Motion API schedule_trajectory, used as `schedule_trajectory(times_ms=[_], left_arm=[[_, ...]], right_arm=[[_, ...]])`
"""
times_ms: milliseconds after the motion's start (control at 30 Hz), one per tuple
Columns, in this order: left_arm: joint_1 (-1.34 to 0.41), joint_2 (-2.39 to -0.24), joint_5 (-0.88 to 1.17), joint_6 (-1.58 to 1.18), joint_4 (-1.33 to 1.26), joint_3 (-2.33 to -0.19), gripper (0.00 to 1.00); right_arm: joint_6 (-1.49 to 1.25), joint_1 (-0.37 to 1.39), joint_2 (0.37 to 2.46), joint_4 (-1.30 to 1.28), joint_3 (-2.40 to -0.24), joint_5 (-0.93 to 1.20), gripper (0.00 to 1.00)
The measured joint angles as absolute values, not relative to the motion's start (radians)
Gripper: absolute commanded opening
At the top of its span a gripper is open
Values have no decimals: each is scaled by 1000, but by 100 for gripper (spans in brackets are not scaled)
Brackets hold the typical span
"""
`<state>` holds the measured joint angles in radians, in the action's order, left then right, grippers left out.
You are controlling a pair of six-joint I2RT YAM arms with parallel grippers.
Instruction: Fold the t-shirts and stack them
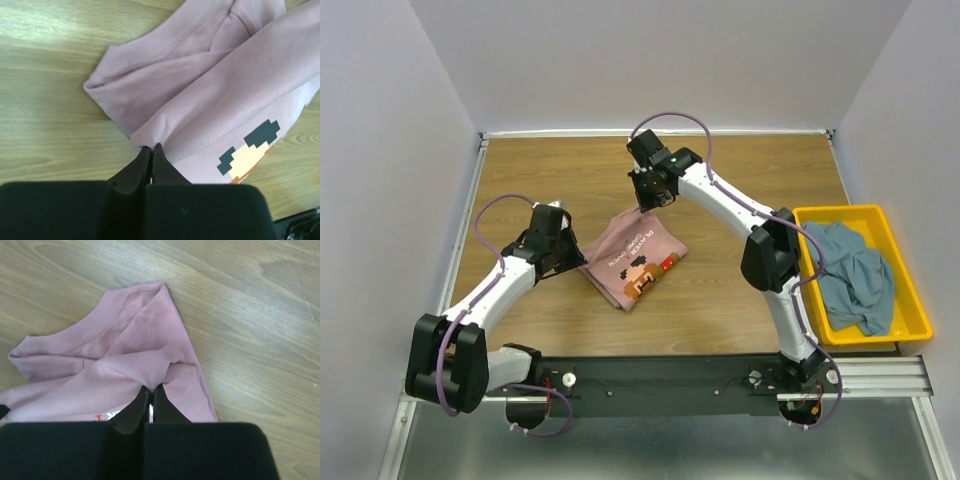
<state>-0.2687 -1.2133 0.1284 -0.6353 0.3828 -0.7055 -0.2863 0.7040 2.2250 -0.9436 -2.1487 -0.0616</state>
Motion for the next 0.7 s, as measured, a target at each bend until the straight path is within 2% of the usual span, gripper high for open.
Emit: schedule_trajectory(times_ms=[100,267,333,367,400,467,500,567,600,700], left_arm=[[-249,-1220,126,-635,338,-689,1],[-235,-1244,112,-639,278,-660,1],[-234,-1242,99,-645,265,-645,8],[-234,-1241,94,-651,262,-640,11],[-233,-1240,86,-656,258,-637,22],[-230,-1238,72,-660,251,-632,34],[-228,-1237,64,-660,249,-632,50],[-224,-1235,51,-657,241,-631,60],[-223,-1230,30,-665,236,-631,70],[-222,-1192,-11,-665,234,-631,74]], right_arm=[[-286,695,2231,-889,-2111,-47,12],[-287,686,2231,-795,-2041,-31,16],[-289,685,2231,-775,-2026,-27,26],[-290,685,2231,-763,-2020,-25,36],[-291,685,2231,-756,-2018,-24,41],[-295,685,2229,-738,-2012,-24,48],[-297,685,2226,-730,-2006,-24,49],[-298,685,2206,-718,-1978,-25,52],[-298,684,2188,-710,-1956,-26,52],[-299,674,2107,-693,-1871,-30,52]])
